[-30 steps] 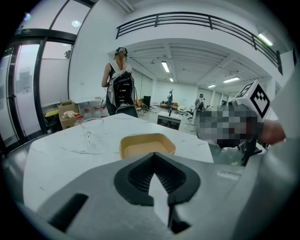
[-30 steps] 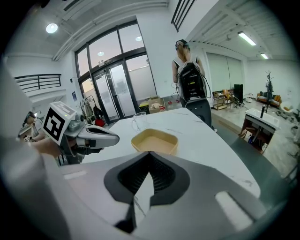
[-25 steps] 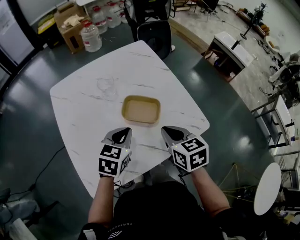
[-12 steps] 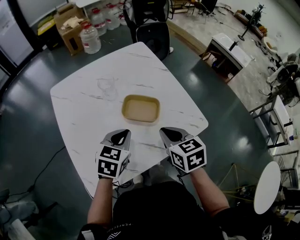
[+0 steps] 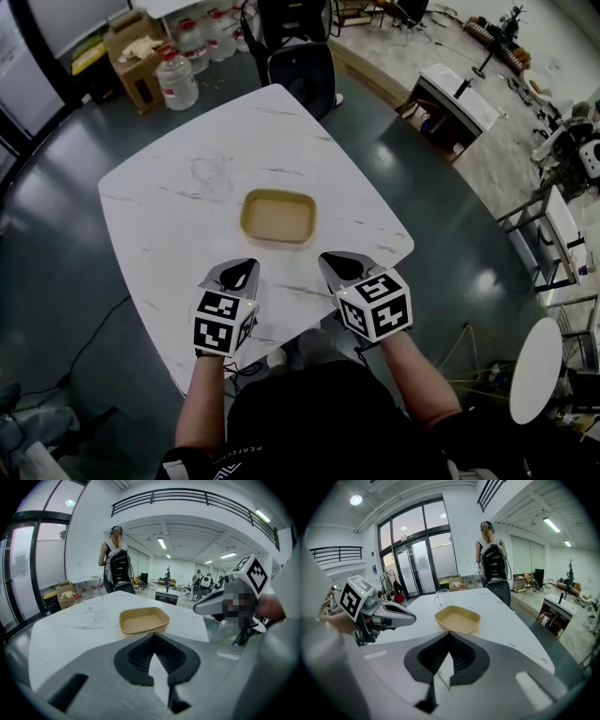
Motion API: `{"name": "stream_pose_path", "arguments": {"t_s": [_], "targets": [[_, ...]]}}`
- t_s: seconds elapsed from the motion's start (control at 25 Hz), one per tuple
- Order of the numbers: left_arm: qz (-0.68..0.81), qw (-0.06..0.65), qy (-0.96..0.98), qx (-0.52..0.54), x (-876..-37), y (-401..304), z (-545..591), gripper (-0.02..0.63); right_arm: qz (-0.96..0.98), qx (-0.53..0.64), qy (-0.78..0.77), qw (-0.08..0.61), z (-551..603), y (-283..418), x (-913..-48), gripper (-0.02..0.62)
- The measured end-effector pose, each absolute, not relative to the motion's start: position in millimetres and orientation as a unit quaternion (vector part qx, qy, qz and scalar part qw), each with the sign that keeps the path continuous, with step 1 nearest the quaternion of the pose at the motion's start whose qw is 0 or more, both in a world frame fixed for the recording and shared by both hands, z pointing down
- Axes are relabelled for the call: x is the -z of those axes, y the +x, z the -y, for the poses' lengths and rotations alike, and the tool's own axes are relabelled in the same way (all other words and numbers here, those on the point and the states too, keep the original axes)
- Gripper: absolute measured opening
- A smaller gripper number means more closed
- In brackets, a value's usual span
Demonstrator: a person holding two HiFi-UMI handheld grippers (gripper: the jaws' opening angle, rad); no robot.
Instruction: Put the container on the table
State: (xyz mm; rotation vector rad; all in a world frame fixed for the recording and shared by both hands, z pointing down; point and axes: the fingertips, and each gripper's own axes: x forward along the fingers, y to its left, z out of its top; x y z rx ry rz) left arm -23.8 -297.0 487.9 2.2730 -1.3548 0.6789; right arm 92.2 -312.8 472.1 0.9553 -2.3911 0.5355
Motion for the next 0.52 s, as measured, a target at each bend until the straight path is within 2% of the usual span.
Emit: {"name": "stream_pose_path", "arguments": {"t_s": [0.52], "targets": [[0.483,0.208,0.813,-0.248,-490.3,-20.8,299.9,-0.003,0.878,-0.197,0.354,0.254,316.6,98.3,-472.8,-0.003]]}}
